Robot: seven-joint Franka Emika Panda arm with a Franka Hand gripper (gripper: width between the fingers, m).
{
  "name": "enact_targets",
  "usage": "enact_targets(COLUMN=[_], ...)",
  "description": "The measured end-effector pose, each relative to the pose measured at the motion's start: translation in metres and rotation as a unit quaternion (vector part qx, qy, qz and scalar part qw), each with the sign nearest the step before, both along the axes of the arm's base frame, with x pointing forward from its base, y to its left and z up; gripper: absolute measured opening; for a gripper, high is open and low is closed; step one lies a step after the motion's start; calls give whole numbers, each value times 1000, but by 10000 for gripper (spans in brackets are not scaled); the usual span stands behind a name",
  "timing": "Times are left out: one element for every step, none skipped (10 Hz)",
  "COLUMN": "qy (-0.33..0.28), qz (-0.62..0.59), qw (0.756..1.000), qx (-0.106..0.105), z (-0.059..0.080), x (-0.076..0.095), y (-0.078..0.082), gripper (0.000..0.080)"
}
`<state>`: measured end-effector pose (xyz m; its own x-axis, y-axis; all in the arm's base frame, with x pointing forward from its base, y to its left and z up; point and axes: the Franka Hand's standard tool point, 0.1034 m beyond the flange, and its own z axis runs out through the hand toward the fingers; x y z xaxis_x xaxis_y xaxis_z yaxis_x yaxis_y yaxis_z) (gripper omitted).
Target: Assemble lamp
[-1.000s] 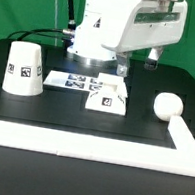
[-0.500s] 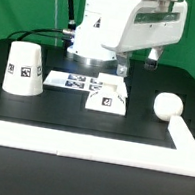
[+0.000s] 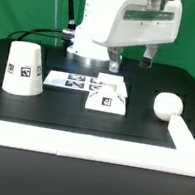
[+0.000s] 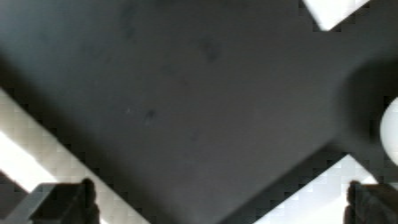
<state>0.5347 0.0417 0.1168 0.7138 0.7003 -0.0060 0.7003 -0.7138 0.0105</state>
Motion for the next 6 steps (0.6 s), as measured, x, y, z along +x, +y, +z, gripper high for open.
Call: enact_targets(qy=[-7, -7, -6, -6, -6, -6], qz=[-24, -41, -36, -70, -108, -134], qw=[1000, 999, 999, 998, 994, 991], qx=[1, 0, 0, 2, 2, 2], z=[-1, -5, -4, -5, -5, -5], x=[-11, -21, -19, -17, -18, -18], y=[-3, -5, -5, -4, -4, -3], gripper=[699, 699, 699, 699, 699, 699])
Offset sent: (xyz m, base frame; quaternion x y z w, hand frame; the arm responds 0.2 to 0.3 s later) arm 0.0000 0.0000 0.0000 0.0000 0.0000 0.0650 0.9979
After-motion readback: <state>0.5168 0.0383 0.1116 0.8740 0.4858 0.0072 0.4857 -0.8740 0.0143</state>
